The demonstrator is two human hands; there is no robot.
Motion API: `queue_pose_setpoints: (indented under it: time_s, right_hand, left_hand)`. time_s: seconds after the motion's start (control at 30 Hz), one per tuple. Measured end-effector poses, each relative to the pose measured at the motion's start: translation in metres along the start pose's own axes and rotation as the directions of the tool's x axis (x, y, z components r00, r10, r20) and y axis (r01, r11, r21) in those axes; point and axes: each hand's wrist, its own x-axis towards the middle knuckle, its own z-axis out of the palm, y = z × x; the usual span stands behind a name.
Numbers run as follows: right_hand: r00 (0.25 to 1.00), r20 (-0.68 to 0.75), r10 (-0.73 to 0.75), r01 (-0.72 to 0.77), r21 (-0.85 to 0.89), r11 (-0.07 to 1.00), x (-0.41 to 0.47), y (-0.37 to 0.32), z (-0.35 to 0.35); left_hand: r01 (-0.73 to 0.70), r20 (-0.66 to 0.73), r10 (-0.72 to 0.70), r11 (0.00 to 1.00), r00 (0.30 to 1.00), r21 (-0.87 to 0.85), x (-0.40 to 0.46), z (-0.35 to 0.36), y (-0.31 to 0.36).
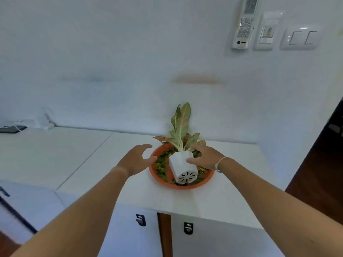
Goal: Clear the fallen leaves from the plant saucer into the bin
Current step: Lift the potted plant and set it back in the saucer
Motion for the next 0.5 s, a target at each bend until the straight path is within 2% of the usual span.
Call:
queue_pose_setpoints:
  time_s: [0.17, 0.3, 0.5]
  right_hand:
    - [0.993, -0.017, 0.119, -0.116, 0.128, 0.985, 0.019, 0.000, 0.025]
    - [0.975, -0.074, 0.210, -0.195, 0.166, 0.967, 0.034, -0.002, 0.040]
    - [0.905, -0.047, 0.422, -0.383, 0.341, 0.858, 0.055, 0.000, 0.053]
  left_hand:
    - [0.050, 0.032, -0.048, 0.995, 0.998, -0.086, 0.008, 0.021, -0.029]
    - [0.067, 0.050, -0.060, 0.986, 0.997, -0.150, 0.022, 0.034, -0.051]
    - [0.155, 0.121, -0.124, 0.944, 0.985, -0.293, 0.050, 0.051, -0.082]
